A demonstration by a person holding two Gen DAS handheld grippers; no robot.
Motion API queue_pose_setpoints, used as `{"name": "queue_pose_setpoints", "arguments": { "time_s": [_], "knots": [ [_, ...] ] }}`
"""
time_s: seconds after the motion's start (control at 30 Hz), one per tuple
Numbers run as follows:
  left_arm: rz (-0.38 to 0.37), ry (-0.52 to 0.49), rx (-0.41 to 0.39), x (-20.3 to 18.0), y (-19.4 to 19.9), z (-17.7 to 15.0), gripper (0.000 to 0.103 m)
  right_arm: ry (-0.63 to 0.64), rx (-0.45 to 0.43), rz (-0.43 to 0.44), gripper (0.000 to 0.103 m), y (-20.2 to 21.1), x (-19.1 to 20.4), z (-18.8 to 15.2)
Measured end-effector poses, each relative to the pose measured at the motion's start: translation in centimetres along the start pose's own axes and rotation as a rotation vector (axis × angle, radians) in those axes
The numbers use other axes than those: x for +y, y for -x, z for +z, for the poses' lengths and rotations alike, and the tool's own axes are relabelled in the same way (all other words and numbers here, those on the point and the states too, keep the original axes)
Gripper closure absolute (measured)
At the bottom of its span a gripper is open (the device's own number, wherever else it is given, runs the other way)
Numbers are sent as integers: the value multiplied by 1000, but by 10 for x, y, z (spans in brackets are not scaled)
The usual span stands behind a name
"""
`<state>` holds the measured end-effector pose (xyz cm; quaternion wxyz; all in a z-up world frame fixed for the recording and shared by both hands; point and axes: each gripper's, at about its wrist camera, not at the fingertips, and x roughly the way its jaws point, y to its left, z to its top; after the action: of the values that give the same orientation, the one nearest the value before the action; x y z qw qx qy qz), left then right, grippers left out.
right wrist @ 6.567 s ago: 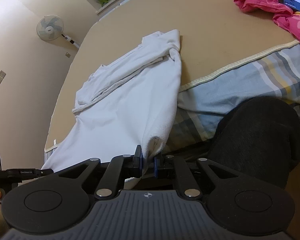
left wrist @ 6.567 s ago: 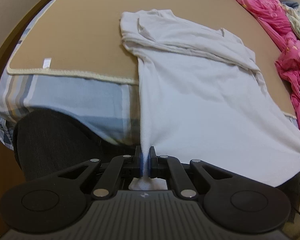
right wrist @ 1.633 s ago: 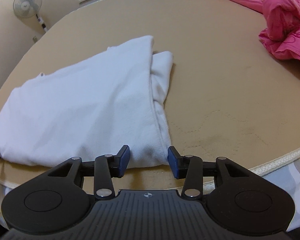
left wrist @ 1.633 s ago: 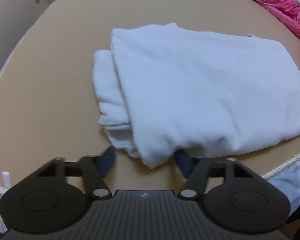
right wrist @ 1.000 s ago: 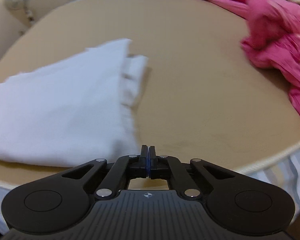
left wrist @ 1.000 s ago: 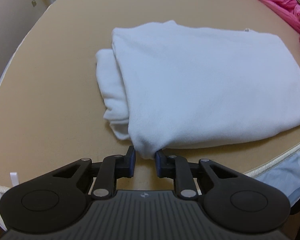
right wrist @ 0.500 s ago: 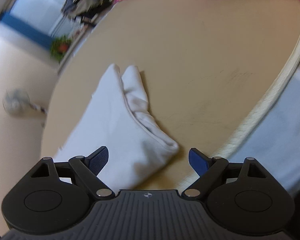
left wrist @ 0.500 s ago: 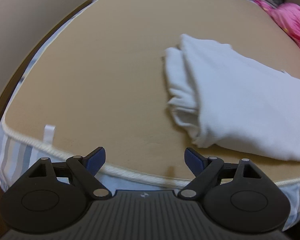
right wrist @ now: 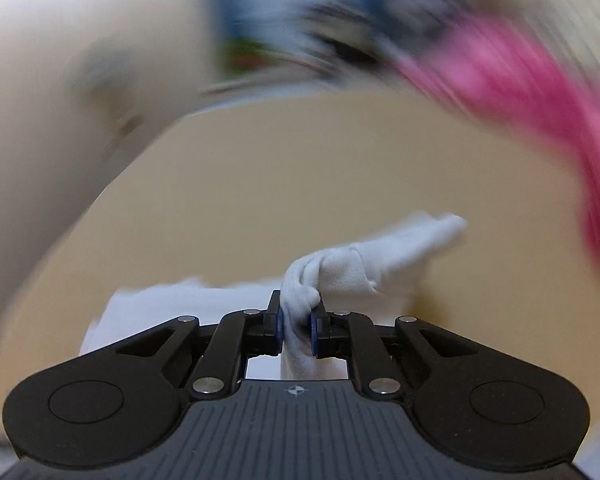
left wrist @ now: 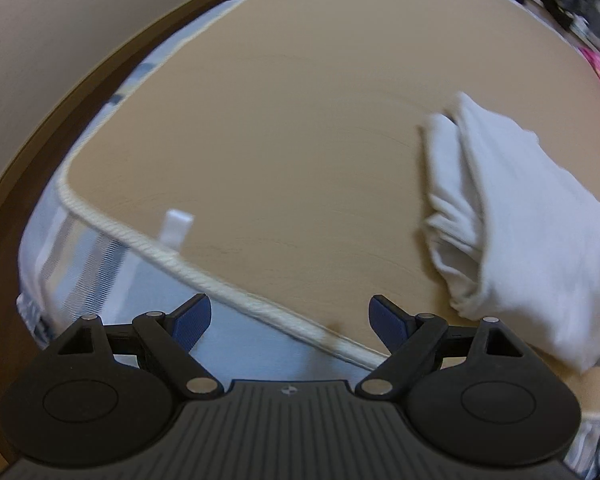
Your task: Fold small clothes
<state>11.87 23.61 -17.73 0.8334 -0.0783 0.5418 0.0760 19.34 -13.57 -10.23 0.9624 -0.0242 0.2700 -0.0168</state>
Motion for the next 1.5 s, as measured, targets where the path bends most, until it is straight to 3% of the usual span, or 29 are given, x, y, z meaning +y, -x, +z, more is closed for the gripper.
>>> {"name": "queue_pose_setpoints", "arguments": {
  "time_s": [0.1, 0.17, 0.2, 0.23, 0.27, 0.33, 0.4, 0.43, 0.57, 0.67, 0.73, 0.8, 0.87, 0.97, 1.0, 1.07, 1.23, 1.4, 1.5],
  "knots": [
    [2, 36, 1, 18, 1, 2, 13, 256, 35, 142, 91, -13, 100, -14],
    [-5, 54, 11, 27, -1, 3, 13, 372, 146, 231, 85, -31, 152, -44],
    [-8, 62, 22, 31, -3, 3, 13, 405, 211, 266, 79, -40, 169, -60],
    [-10, 64, 35, 32, -6, 3, 13, 427, 281, 292, 63, -47, 181, -76],
    [-14, 61, 45, 32, -8, 3, 13, 424, 298, 295, 58, -46, 184, -87],
    [-33, 51, 42, 28, -7, 1, 13, 386, 252, 323, 52, -28, 170, -95],
    [-69, 36, 32, 18, -5, -1, 13, 301, 252, 384, 52, -8, 142, -92],
    [-93, 24, 26, 10, -2, -1, 13, 248, 245, 374, 52, -1, 123, -90],
    [-199, -57, -17, -34, 12, -2, 13, 104, 184, 184, 53, 6, 58, -77],
    [-280, -121, -31, -69, 22, -6, 13, 38, 226, 83, 52, -5, 36, -82],
    [-195, -171, -32, -90, 11, -7, 12, 36, 281, 125, 53, -20, 38, -93],
    [-35, -200, 9, -94, -15, -7, 12, 80, 359, 151, 53, -32, 49, -107],
    [3, -116, 59, -69, -31, -5, 12, 116, 371, 167, 52, -27, 53, -113],
    [138, -53, 52, -30, -33, -7, 15, 65, 396, 226, 50, -21, 37, -104],
    [118, -20, 66, -18, -31, -7, 15, 32, 401, 241, 48, -20, 28, -100],
    [31, 40, 80, -7, -21, -9, 15, -27, 406, 254, 34, -21, 7, -85],
    [-155, 33, 35, -41, 11, -18, 14, -79, 422, 244, 24, -56, -30, -50],
    [-239, 9, 67, -99, 8, -23, 12, -32, 436, 216, 22, -87, -34, -39],
    [-231, 23, 111, -116, -8, -27, 12, -41, 451, 222, 20, -103, -39, -38]
  ]
}}
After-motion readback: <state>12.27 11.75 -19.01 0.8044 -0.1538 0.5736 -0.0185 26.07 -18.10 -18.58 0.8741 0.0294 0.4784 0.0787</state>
